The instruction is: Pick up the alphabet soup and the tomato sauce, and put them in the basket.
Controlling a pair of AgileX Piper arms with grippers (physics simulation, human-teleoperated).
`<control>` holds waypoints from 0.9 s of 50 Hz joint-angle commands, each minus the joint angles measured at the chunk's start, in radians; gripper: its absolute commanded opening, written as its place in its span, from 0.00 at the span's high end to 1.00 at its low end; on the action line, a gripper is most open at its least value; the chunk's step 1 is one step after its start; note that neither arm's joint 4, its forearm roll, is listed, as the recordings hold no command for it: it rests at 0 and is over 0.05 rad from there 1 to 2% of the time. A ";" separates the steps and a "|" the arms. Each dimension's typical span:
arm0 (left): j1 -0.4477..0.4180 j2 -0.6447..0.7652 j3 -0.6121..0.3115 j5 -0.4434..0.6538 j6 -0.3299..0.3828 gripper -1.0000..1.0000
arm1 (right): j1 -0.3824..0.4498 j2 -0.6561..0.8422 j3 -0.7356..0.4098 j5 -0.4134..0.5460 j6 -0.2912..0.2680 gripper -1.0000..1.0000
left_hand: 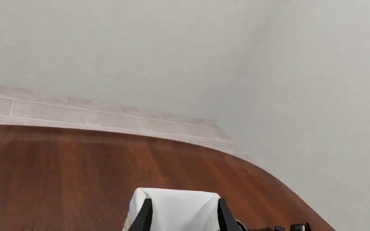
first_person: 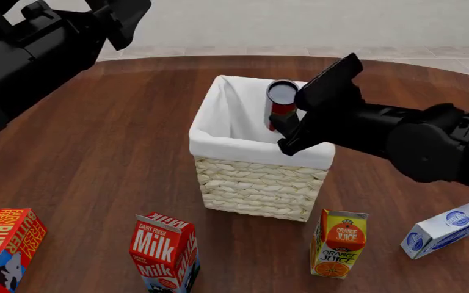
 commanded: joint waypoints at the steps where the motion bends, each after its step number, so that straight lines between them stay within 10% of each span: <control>1: 0.001 0.003 -0.007 0.005 0.002 0.00 | -0.021 0.035 -0.009 -0.015 0.020 1.00; 20: -0.008 0.003 -0.010 0.008 0.005 0.00 | -0.057 0.050 -0.009 -0.016 0.018 1.00; 21: -0.009 0.003 -0.009 0.007 0.005 0.00 | -0.056 0.049 -0.010 -0.015 0.018 0.00; 45: -0.007 0.006 -0.013 0.007 0.005 0.00 | -0.059 0.054 -0.014 -0.019 0.021 0.00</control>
